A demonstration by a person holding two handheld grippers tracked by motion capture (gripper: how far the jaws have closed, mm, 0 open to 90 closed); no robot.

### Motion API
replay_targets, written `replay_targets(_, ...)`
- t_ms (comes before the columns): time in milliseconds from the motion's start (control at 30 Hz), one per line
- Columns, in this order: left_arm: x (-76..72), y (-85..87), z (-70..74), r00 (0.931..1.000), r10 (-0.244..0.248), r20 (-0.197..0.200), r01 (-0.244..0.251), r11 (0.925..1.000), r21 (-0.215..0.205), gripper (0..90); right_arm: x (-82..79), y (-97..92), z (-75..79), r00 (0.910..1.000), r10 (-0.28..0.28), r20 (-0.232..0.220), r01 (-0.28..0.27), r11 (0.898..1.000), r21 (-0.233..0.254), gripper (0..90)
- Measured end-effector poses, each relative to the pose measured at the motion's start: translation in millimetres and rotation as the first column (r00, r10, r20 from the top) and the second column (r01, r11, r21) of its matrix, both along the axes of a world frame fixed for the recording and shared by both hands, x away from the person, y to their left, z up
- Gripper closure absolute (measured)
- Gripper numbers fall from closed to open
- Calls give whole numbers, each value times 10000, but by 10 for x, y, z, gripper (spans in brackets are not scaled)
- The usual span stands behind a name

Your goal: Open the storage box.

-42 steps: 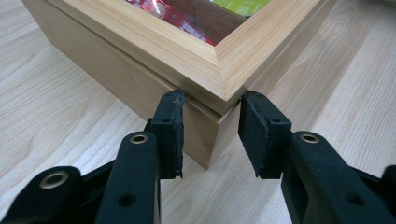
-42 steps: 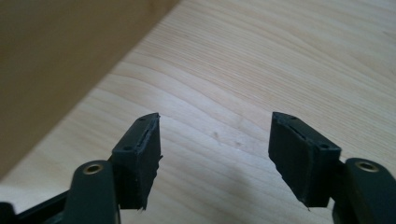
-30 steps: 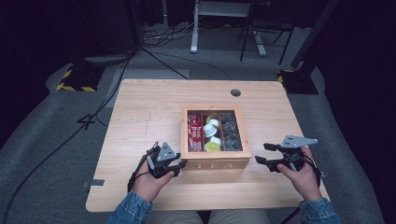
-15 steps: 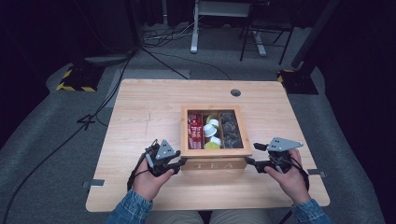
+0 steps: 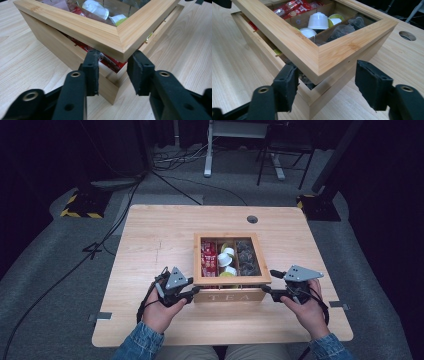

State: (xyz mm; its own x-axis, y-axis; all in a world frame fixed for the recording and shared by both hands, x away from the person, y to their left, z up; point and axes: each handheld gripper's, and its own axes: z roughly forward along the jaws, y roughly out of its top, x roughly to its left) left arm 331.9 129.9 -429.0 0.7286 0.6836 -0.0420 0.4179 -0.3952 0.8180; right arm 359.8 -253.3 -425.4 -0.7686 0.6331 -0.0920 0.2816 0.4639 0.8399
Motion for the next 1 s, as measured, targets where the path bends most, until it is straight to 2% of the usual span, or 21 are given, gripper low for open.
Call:
replay_targets(100, 14, -8, 18, 9999, 125, -106, -127, 9997, -214, 541, -2, 2, 36, 10000, 64, 27, -64, 9999, -81, 375)
replay_targets(200, 19, -6, 32, 9997, 248, 7, -248, 9990, -385, 480, 2, 5, 79, 9999, 88, 64, -87, 9999, -135, 374)
replay_targets(333, 24, 31, 54, 9990, 408, 173, -402, 9987, -321, 438, 18, 6, 126, 9999, 117, 36, -117, 9998, -173, 370)
replay_targets(433, 21, 75, 60, 9980, 620, 88, -615, 9970, -478, 420, 35, -3, 181, 9998, 139, 124, -138, 9999, -48, 365)
replay_targets(700, -9, 213, 27, 9945, 1032, 177, -1030, 9946, -127, 400, 97, -9, 355, 9989, 208, 430, -211, 9998, 66, 352)
replay_targets(867, -45, 352, -10, 9890, 1467, 174, -1470, 9891, 123, 391, 168, -19, 489, 9982, 237, 544, -255, 9991, 329, 348)
replay_targets(1000, -74, 458, -67, 9828, 1849, -6, -1848, 9825, 229, 384, 227, -26, 577, 9977, 264, 625, -297, 9982, 527, 347)
